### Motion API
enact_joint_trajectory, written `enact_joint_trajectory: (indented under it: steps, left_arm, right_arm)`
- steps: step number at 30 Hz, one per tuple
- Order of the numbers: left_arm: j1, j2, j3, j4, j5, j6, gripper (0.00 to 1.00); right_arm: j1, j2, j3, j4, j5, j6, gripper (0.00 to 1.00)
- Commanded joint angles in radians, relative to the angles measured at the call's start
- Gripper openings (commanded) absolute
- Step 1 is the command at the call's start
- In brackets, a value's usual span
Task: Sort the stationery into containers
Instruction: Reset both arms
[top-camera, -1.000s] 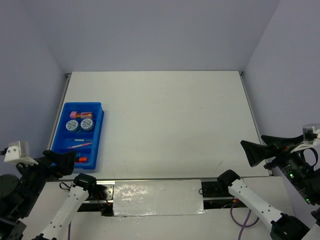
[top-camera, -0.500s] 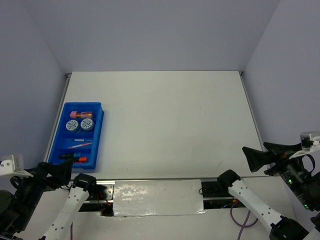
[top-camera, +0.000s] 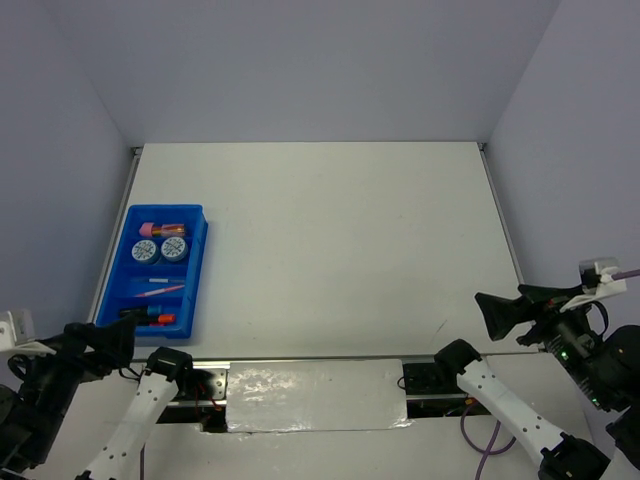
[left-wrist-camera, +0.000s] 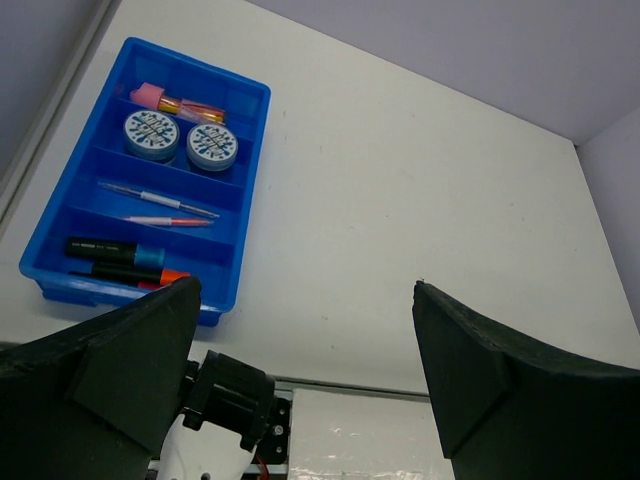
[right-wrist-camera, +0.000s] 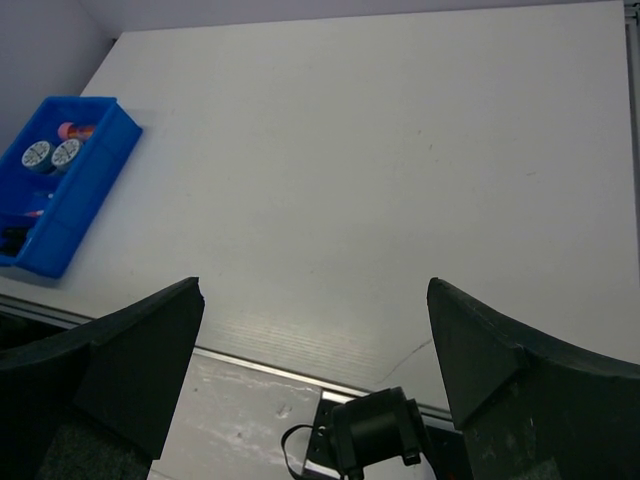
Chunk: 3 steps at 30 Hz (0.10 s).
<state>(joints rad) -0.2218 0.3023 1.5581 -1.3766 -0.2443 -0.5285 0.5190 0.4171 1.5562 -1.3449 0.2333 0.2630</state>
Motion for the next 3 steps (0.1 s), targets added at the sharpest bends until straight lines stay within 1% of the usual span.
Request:
enact_joint_trajectory:
  steps: [1,3]
  left_arm:
    - [0.004,0.034,0.013,0.005,-0.044,0.004,0.99]
    - [0.004,0.038,0.016,0.004,-0.064,0.007,0.99]
  right_arm:
    - [-0.004,-0.006,-0.013,0.068,0.015,-0.008,1.0]
    - [-0.004,-0.008,-0.021,0.072,0.015,-0.005,1.0]
